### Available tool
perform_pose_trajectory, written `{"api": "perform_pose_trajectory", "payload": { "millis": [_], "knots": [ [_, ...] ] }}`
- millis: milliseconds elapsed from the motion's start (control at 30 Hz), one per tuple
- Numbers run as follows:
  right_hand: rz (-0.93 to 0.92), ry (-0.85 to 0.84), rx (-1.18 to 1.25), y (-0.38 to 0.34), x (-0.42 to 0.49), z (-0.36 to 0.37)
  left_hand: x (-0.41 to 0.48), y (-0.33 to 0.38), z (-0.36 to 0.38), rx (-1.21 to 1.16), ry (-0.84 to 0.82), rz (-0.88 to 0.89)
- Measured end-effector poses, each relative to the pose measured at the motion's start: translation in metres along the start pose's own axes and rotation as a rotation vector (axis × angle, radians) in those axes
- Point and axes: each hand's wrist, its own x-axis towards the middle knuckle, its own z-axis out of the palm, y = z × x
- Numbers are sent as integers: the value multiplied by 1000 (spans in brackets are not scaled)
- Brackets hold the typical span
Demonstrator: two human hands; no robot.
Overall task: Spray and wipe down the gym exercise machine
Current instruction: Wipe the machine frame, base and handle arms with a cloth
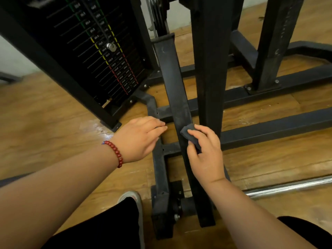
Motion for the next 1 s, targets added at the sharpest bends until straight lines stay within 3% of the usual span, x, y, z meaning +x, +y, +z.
{"api": "perform_pose_trajectory", "payload": {
  "millis": [267, 600, 900, 1000],
  "knots": [
    [-316, -216, -93, -22, -14, 24, -55, 3, -15, 26, 42, 12],
    [-355, -439, -300, -2, -50, 59, -80, -16, 77, -128, -63, -34],
    [189, -1065, -20, 22, -93, 82, -131, 11, 174, -457, -72, -56],
    [283, -1151, 22, 30, -99, 86, -139, 23, 204, -568, -155, -69]
  ]
}}
